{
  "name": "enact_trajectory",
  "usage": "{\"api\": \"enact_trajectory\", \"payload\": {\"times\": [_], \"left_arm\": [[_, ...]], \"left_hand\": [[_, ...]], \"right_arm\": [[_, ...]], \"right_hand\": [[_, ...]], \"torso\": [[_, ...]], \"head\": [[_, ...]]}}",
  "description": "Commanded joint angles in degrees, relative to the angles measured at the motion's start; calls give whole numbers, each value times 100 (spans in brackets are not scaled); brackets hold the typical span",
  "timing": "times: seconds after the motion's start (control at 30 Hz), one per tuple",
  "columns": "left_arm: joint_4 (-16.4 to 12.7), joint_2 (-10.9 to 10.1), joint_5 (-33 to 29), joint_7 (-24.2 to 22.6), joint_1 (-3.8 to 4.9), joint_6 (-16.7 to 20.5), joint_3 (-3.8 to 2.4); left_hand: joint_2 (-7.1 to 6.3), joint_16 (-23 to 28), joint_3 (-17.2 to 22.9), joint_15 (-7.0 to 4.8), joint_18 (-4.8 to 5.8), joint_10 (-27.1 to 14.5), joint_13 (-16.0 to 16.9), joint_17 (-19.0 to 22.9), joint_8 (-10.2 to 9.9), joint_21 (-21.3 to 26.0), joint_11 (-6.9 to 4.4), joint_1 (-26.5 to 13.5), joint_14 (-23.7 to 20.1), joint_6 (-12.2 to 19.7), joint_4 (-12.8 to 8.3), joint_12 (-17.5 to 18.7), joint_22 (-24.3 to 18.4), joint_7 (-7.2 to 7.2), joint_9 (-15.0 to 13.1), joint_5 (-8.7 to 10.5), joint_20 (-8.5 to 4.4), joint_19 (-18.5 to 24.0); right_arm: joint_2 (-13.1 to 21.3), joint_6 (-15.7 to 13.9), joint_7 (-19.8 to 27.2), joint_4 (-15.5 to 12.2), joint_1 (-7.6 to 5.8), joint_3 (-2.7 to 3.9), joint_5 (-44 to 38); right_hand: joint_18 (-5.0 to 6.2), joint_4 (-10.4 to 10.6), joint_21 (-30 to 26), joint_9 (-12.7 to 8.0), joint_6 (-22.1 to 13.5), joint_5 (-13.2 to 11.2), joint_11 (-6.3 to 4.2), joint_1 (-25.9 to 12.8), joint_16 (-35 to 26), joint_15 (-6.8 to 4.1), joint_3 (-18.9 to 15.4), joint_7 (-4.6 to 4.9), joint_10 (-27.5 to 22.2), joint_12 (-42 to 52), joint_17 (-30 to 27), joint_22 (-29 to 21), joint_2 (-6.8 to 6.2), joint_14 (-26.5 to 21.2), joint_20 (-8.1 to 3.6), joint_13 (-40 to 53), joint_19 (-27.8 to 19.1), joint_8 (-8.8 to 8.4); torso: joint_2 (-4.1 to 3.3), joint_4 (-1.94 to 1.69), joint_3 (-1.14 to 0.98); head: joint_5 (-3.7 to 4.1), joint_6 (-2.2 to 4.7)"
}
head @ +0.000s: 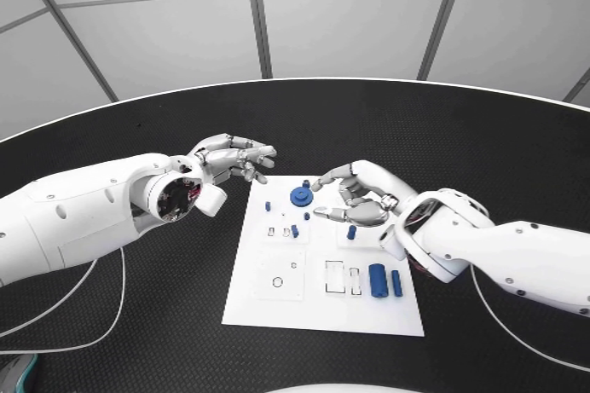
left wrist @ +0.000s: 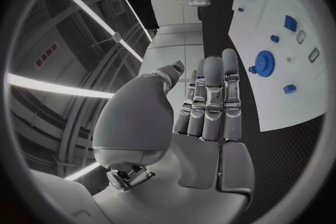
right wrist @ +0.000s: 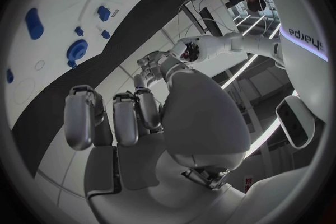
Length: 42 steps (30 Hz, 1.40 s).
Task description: Assemble the parts on the task board
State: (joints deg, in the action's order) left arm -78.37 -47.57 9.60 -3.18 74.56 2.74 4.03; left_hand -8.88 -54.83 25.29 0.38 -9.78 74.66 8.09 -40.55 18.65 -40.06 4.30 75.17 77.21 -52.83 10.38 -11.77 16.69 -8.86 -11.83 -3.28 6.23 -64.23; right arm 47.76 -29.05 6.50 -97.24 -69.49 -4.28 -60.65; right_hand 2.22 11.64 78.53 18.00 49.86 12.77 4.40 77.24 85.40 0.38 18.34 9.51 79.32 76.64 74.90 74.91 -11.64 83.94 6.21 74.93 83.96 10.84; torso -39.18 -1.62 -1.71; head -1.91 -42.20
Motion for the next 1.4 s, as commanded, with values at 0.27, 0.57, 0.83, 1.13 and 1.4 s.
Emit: {"api": "enact_trajectory", "payload": {"times": [0.27,0.57,0.83,1.13,1.4], "left_arm": [[-101,-10,2042,1783,7,-623,-2],[-69,263,2965,3086,13,-987,-4],[82,658,3266,3747,15,-1096,-5],[340,1075,3352,4060,18,-1110,-5],[584,1388,3420,4214,18,-1260,-4]], "left_hand": [[125,-2929,-386,-231,138,-179,2181,-3804,467,-2526,-229,-784,953,-74,622,-2227,2441,235,-907,24,-282,-651],[255,-2912,-728,-294,380,-432,4276,-3863,1042,-3500,-295,-1252,966,251,635,-4328,4021,305,-1876,38,-360,-1353],[336,-2904,-962,-338,500,-246,4888,-3884,1351,-3858,-344,-1387,974,341,643,-4959,4715,361,-2252,35,-403,-1675],[315,-2896,-1242,-359,522,-217,5046,-3893,1502,-3934,-367,-1570,977,418,646,-5133,4852,387,-2446,35,-425,-1717],[321,-2893,-1279,-360,527,-231,5049,-3892,1520,-3950,-367,-1555,976,444,637,-5139,4885,387,-2477,30,-426,-1725]], "right_arm": [[1119,-251,84,-178,-140,1,1042],[1281,-328,52,-45,-156,0,1128],[1262,-320,-7,78,-158,-2,1138],[1236,-317,-56,122,-158,-2,1140],[1224,-319,-78,120,-158,-2,1140]], "right_hand": [[70,132,-42,14,88,440,-21,12,-51,-64,-45,-32,7,-6,736,635,-60,389,-65,324,98,99],[73,141,-58,20,117,492,-32,24,-67,-74,-51,-43,9,-13,718,624,-68,386,-74,314,99,127],[76,139,-75,20,121,516,-36,38,-78,-78,-48,-47,15,-10,704,612,-71,383,-77,316,95,134],[80,144,-97,21,126,557,-40,46,-93,-83,-49,-50,20,-9,687,597,-76,379,-83,314,90,144],[81,146,-103,21,126,573,-41,49,-95,-84,-49,-51,23,-9,685,592,-78,378,-85,313,89,146]], "torso": [[190,84,-55],[248,91,-80],[237,92,-81],[201,86,-82],[189,86,-79]], "head": [[-29,-66],[-32,-136],[-33,-174],[-11,-171],[-18,-202]]}}
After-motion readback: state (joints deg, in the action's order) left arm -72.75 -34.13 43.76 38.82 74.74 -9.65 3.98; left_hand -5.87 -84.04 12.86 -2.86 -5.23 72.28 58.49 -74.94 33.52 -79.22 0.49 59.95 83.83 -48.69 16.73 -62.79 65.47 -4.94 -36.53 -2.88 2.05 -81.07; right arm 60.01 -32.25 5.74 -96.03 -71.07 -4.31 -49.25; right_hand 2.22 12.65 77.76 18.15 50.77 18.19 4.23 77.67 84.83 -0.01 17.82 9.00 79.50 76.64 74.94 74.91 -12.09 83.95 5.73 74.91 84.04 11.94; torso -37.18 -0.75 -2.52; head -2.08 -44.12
